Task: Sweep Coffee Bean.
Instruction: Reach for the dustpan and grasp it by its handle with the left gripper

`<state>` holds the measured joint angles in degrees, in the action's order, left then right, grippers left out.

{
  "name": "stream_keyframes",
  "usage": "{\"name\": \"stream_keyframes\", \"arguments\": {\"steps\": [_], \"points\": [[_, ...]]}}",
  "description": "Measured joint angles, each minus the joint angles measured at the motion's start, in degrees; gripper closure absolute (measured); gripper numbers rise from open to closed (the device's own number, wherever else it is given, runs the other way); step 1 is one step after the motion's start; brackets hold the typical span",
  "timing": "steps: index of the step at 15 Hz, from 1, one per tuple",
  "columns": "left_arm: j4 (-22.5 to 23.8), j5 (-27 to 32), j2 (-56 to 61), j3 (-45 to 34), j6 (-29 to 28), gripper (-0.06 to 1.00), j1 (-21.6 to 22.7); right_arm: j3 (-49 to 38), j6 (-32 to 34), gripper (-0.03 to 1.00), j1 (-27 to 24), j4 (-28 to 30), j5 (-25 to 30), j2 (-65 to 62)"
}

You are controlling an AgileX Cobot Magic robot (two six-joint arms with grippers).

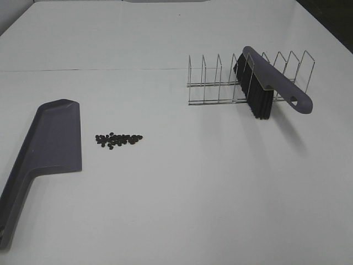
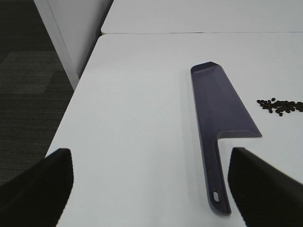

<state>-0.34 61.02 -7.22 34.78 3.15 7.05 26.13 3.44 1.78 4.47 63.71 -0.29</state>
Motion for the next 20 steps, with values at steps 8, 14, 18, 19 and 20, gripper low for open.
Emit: {"name": "stream_keyframes", "arguments": {"steps": [8, 14, 18, 19, 20], "points": [[-0.4, -5.1, -34.6, 11.1, -4.5, 0.13, 0.0, 0.0, 0.0, 0.18, 0.0, 0.0, 0.0, 0.0], [-14.8, -7.6, -61.5, 18.6, 2.2, 0.13, 0.0, 0.0, 0.0, 0.18, 0.0, 0.0, 0.0, 0.0], [-15.1, -8.1, -77.6, 19.7, 0.9, 0.13, -6.8, 0.0, 0.0, 0.18, 0.0, 0.0, 0.0, 0.0], [-12.5, -9.1, -80.5, 19.7, -2.6, 0.13, -10.5, 0.0, 0.0, 0.18, 0.0, 0.0, 0.0, 0.0], [-8.7, -10.5, -83.1, 19.7, -8.0, 0.13, -14.1, 0.0, 0.0, 0.18, 0.0, 0.0, 0.0, 0.0]]}}
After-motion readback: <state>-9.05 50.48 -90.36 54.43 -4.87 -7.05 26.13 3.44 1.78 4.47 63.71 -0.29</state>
